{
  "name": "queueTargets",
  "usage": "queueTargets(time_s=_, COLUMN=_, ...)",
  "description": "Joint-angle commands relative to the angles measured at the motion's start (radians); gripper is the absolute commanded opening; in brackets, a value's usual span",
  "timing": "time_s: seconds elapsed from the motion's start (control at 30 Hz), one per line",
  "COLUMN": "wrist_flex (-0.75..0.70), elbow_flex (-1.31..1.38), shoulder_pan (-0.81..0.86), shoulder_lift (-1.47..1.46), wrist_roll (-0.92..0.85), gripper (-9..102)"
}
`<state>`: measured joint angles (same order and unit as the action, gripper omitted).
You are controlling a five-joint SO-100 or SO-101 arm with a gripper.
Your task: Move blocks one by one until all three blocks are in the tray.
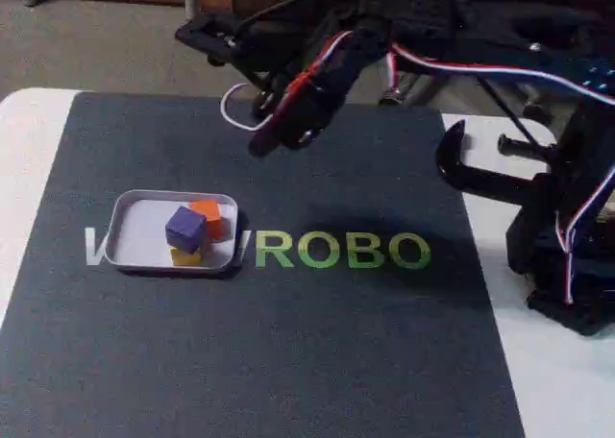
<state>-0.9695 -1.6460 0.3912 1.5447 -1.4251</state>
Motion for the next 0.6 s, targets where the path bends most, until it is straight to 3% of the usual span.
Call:
queueTargets(time_s=0.0, wrist_flex=-0.005, elbow_flex=-0.081, shoulder_pan=0.000, shoulder_lift=0.146, wrist_roll=-0.052, gripper=-8)
queueTargets(time_s=0.3, wrist_flex=0.000, elbow_flex=-0.480, shoulder_pan=-0.035, shoulder_lift=0.528, wrist_roll=-0.229, gripper=-8)
queueTargets(time_s=0.57, wrist_flex=-0.002, elbow_flex=-0.865, shoulder_pan=0.008, shoulder_lift=0.821, wrist_roll=-0.505, gripper=-8)
